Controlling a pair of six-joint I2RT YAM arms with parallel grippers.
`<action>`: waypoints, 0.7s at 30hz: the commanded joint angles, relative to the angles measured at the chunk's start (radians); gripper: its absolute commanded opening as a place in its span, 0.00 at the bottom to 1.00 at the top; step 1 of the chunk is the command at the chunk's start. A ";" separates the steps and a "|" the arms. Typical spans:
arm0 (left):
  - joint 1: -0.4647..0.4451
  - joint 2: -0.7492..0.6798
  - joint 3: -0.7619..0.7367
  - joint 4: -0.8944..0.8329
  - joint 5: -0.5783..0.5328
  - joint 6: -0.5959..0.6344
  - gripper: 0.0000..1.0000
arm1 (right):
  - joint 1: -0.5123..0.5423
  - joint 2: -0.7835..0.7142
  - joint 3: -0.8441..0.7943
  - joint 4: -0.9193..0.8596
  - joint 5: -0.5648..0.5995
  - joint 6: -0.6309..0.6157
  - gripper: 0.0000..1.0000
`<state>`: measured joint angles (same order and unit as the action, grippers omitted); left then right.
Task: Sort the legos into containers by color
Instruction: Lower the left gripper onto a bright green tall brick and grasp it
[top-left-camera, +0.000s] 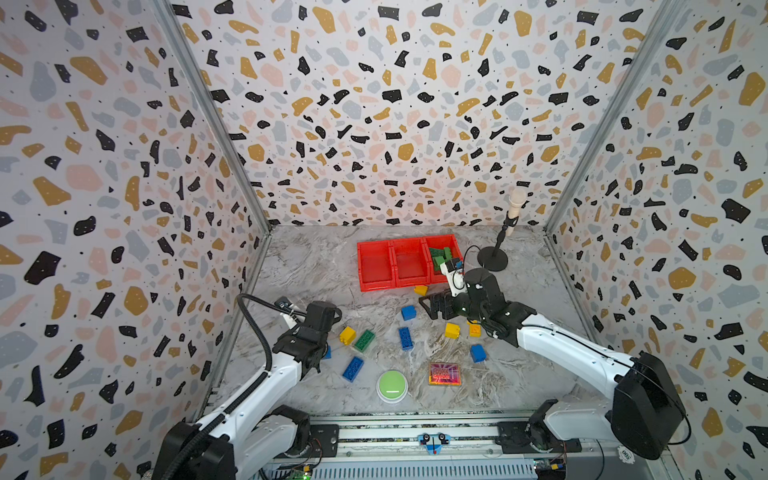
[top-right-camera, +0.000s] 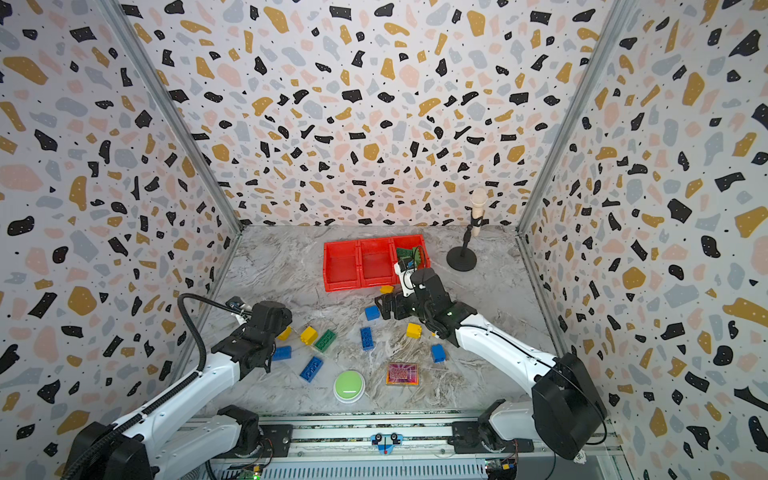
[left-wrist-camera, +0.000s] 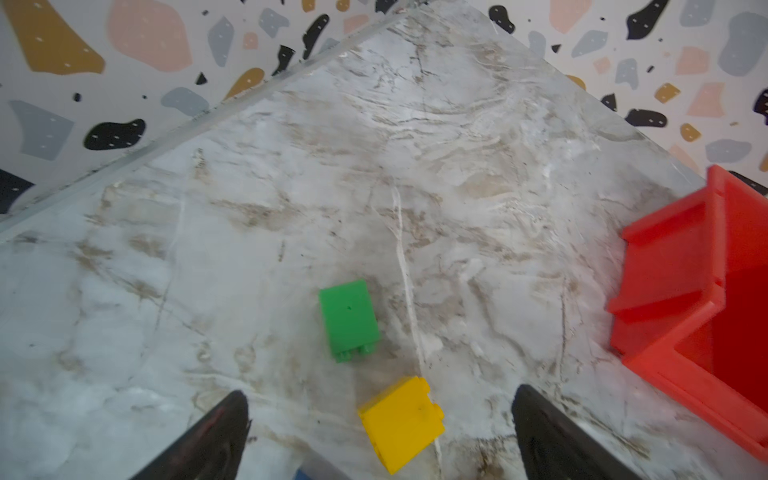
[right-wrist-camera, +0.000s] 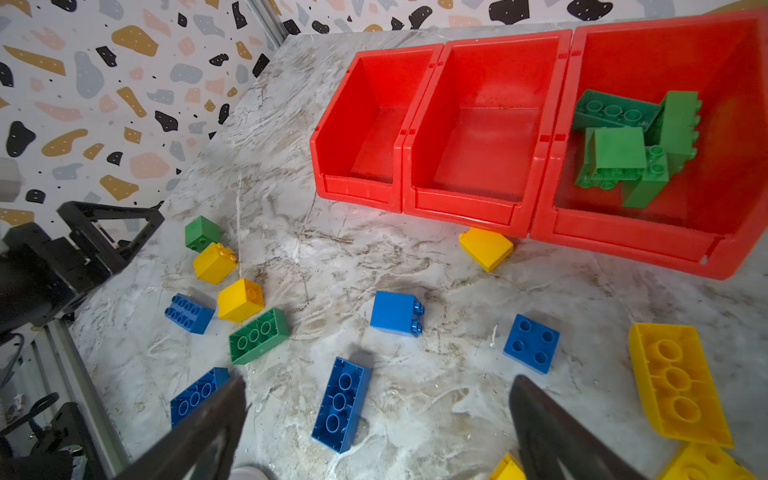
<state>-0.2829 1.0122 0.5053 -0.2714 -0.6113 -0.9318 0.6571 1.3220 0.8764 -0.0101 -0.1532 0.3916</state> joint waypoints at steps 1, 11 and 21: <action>0.085 0.024 -0.041 0.060 0.059 0.026 1.00 | 0.003 -0.001 0.031 0.025 0.000 -0.004 0.99; 0.150 0.222 0.005 0.143 0.102 0.093 1.00 | 0.002 -0.002 0.012 0.026 0.021 -0.014 0.99; 0.180 0.356 0.040 0.209 0.132 0.123 1.00 | -0.011 0.008 -0.002 0.034 0.015 -0.019 0.99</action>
<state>-0.1162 1.3445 0.5194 -0.1074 -0.4927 -0.8295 0.6533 1.3304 0.8761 0.0086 -0.1417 0.3885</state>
